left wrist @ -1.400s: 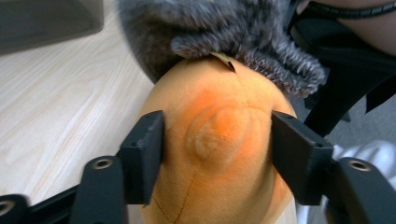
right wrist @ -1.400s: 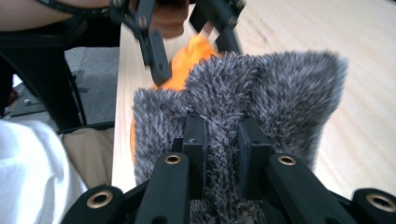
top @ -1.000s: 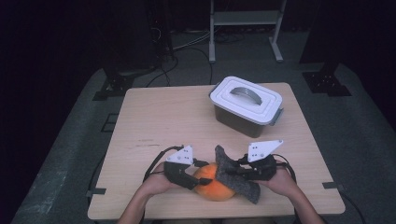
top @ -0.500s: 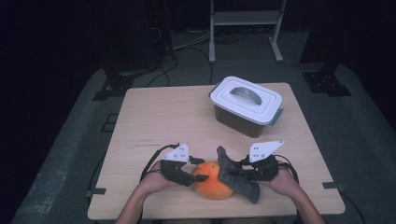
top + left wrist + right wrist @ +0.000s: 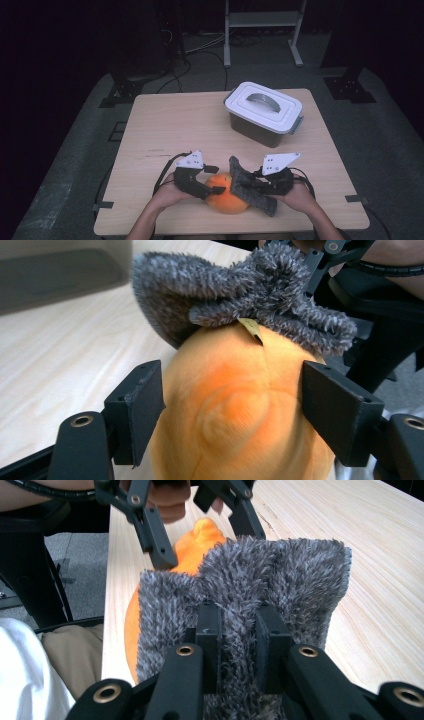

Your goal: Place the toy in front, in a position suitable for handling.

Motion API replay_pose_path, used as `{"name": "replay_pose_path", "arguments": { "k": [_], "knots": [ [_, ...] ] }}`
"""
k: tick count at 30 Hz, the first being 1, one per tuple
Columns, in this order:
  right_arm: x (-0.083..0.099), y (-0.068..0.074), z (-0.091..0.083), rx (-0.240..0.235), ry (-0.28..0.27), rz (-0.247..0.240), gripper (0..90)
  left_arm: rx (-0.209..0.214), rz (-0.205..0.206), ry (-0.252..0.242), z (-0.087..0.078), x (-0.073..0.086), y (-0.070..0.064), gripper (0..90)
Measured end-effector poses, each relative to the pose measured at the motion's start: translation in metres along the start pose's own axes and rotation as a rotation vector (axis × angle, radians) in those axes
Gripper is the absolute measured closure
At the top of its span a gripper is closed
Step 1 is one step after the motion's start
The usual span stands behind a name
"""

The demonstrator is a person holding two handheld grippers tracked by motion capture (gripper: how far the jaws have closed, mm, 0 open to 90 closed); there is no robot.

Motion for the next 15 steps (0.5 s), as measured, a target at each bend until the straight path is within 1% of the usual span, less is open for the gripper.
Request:
{"name": "replay_pose_path", "arguments": {
  "k": [1, 2, 3, 4, 5, 6, 7, 8, 11, 13, 14, 15],
  "knots": [
    [0.0, 0.001, 0.0, -0.001, 0.001, -0.008, 75.0, 0.011, 0.001, 0.007, 0.002, 0.001, -0.002, 26.1],
    [-0.001, 0.002, 0.001, -0.004, 0.003, -0.015, 75.0, 0.019, 0.024, 0.02, 0.002, 0.002, -0.003, 28.4],
    [0.0, 0.002, 0.001, -0.004, 0.005, -0.017, 75.0, 0.013, 0.04, 0.025, 0.002, 0.002, -0.004, 34.9],
    [0.001, 0.002, 0.0, -0.008, 0.006, -0.015, 75.1, 0.01, 0.056, 0.037, 0.001, 0.003, -0.004, 39.2],
    [0.001, 0.001, 0.0, -0.016, 0.002, -0.009, 75.2, 0.006, 0.074, 0.051, -0.001, 0.004, -0.004, 42.6],
    [0.002, 0.0, 0.0, -0.024, -0.003, 0.0, 75.4, 0.003, 0.084, 0.06, -0.002, 0.005, -0.004, 45.0],
    [0.003, -0.001, 0.0, -0.031, -0.008, 0.006, 75.4, 0.005, 0.09, 0.066, -0.003, 0.006, -0.003, 46.4],
    [0.005, -0.003, 0.0, -0.038, -0.009, 0.017, 75.4, 0.007, 0.09, 0.062, -0.004, 0.007, -0.002, 47.1],
    [0.01, -0.007, 0.0, -0.047, -0.001, 0.046, 75.3, 0.013, 0.086, 0.054, -0.006, 0.01, -0.001, 47.8],
    [0.01, -0.007, 0.0, -0.042, 0.001, 0.048, 75.2, 0.013, 0.074, 0.054, -0.007, 0.01, -0.001, 46.5],
    [0.009, -0.006, 0.001, -0.04, 0.001, 0.045, 75.2, 0.01, 0.059, 0.054, -0.007, 0.008, -0.001, 43.0],
    [0.008, -0.005, 0.001, -0.036, 0.001, 0.041, 75.1, 0.004, 0.043, 0.051, -0.007, 0.006, -0.002, 35.6]
  ]
}}
Point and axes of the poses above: each handheld gripper's, and its own axes: z roughly forward along the jaws, x roughly out of its underside, y roughly to its left, the point moved 10 cm from there along z, roughly forward along the jaws, and after that the axes turned 14 degrees about x, right-handed, at the moved point
